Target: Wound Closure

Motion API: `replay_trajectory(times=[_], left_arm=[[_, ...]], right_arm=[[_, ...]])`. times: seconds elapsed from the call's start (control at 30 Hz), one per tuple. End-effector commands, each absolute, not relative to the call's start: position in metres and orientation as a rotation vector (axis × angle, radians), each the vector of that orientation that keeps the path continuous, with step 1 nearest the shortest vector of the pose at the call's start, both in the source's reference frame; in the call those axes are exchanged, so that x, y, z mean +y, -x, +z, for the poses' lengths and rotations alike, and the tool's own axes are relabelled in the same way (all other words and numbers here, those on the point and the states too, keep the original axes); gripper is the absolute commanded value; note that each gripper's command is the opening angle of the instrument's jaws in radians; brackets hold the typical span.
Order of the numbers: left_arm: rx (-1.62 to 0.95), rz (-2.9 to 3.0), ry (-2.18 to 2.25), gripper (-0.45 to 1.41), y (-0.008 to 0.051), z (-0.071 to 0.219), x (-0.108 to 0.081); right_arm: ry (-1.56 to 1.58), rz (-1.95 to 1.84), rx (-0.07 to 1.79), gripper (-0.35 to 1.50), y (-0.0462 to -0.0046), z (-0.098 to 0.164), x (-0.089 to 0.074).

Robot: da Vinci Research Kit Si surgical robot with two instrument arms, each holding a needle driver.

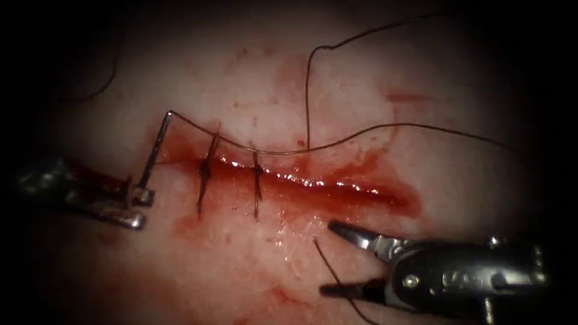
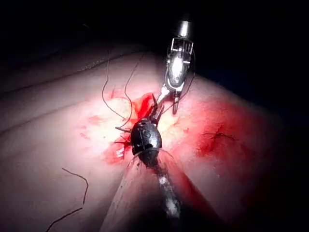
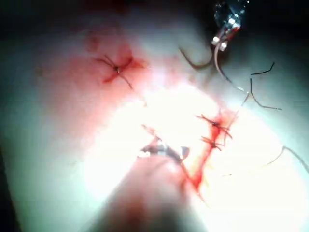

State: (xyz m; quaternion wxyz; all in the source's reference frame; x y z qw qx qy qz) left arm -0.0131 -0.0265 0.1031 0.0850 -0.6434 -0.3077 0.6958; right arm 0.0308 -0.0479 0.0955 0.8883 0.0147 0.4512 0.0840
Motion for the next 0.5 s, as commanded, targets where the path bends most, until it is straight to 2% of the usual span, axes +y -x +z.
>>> replay_trajectory(times=[0.03, 0.1, 0.17, 0.2, 0.23, 0.27, 0.3, 0.33, 0.5], left_arm=[[-0.919, 2.074, 1.920, -0.45, 0.0136, 0.1037, -0.0267], [-0.919, 2.074, 1.920, -0.45, 0.0136, 0.1037, -0.0267], [-0.919, 2.075, 1.920, -0.45, 0.0137, 0.1037, -0.0268], [-0.919, 2.075, 1.920, -0.45, 0.0137, 0.1037, -0.0268], [-0.919, 2.075, 1.921, -0.45, 0.0137, 0.1037, -0.0268], [-0.919, 2.075, 1.921, -0.45, 0.0137, 0.1037, -0.0268], [-0.919, 2.075, 1.921, -0.45, 0.0137, 0.1037, -0.0268], [-0.919, 2.075, 1.921, -0.45, 0.0137, 0.1037, -0.0268], [-0.919, 2.075, 1.922, -0.45, 0.0137, 0.1037, -0.0269]], right_arm=[[-0.039, 0.177, 0.941, 1.15, -0.0319, 0.0963, -0.0484], [-0.041, 0.177, 0.942, 1.13, -0.0321, 0.0964, -0.0485], [-0.048, 0.172, 0.946, 0.98, -0.0328, 0.0966, -0.0487], [-0.048, 0.172, 0.946, 0.98, -0.0328, 0.0966, -0.0487], [-0.052, 0.170, 0.948, 0.71, -0.0329, 0.0967, -0.0487], [-0.052, 0.170, 0.948, 0.71, -0.0329, 0.0967, -0.0487], [-0.065, 0.155, 0.961, -0.18, -0.0326, 0.0966, -0.0488], [-0.083, 0.138, 0.976, -0.35, -0.0324, 0.0965, -0.0489], [-0.121, 0.117, 0.974, -0.35, -0.0316, 0.0952, -0.0490]])
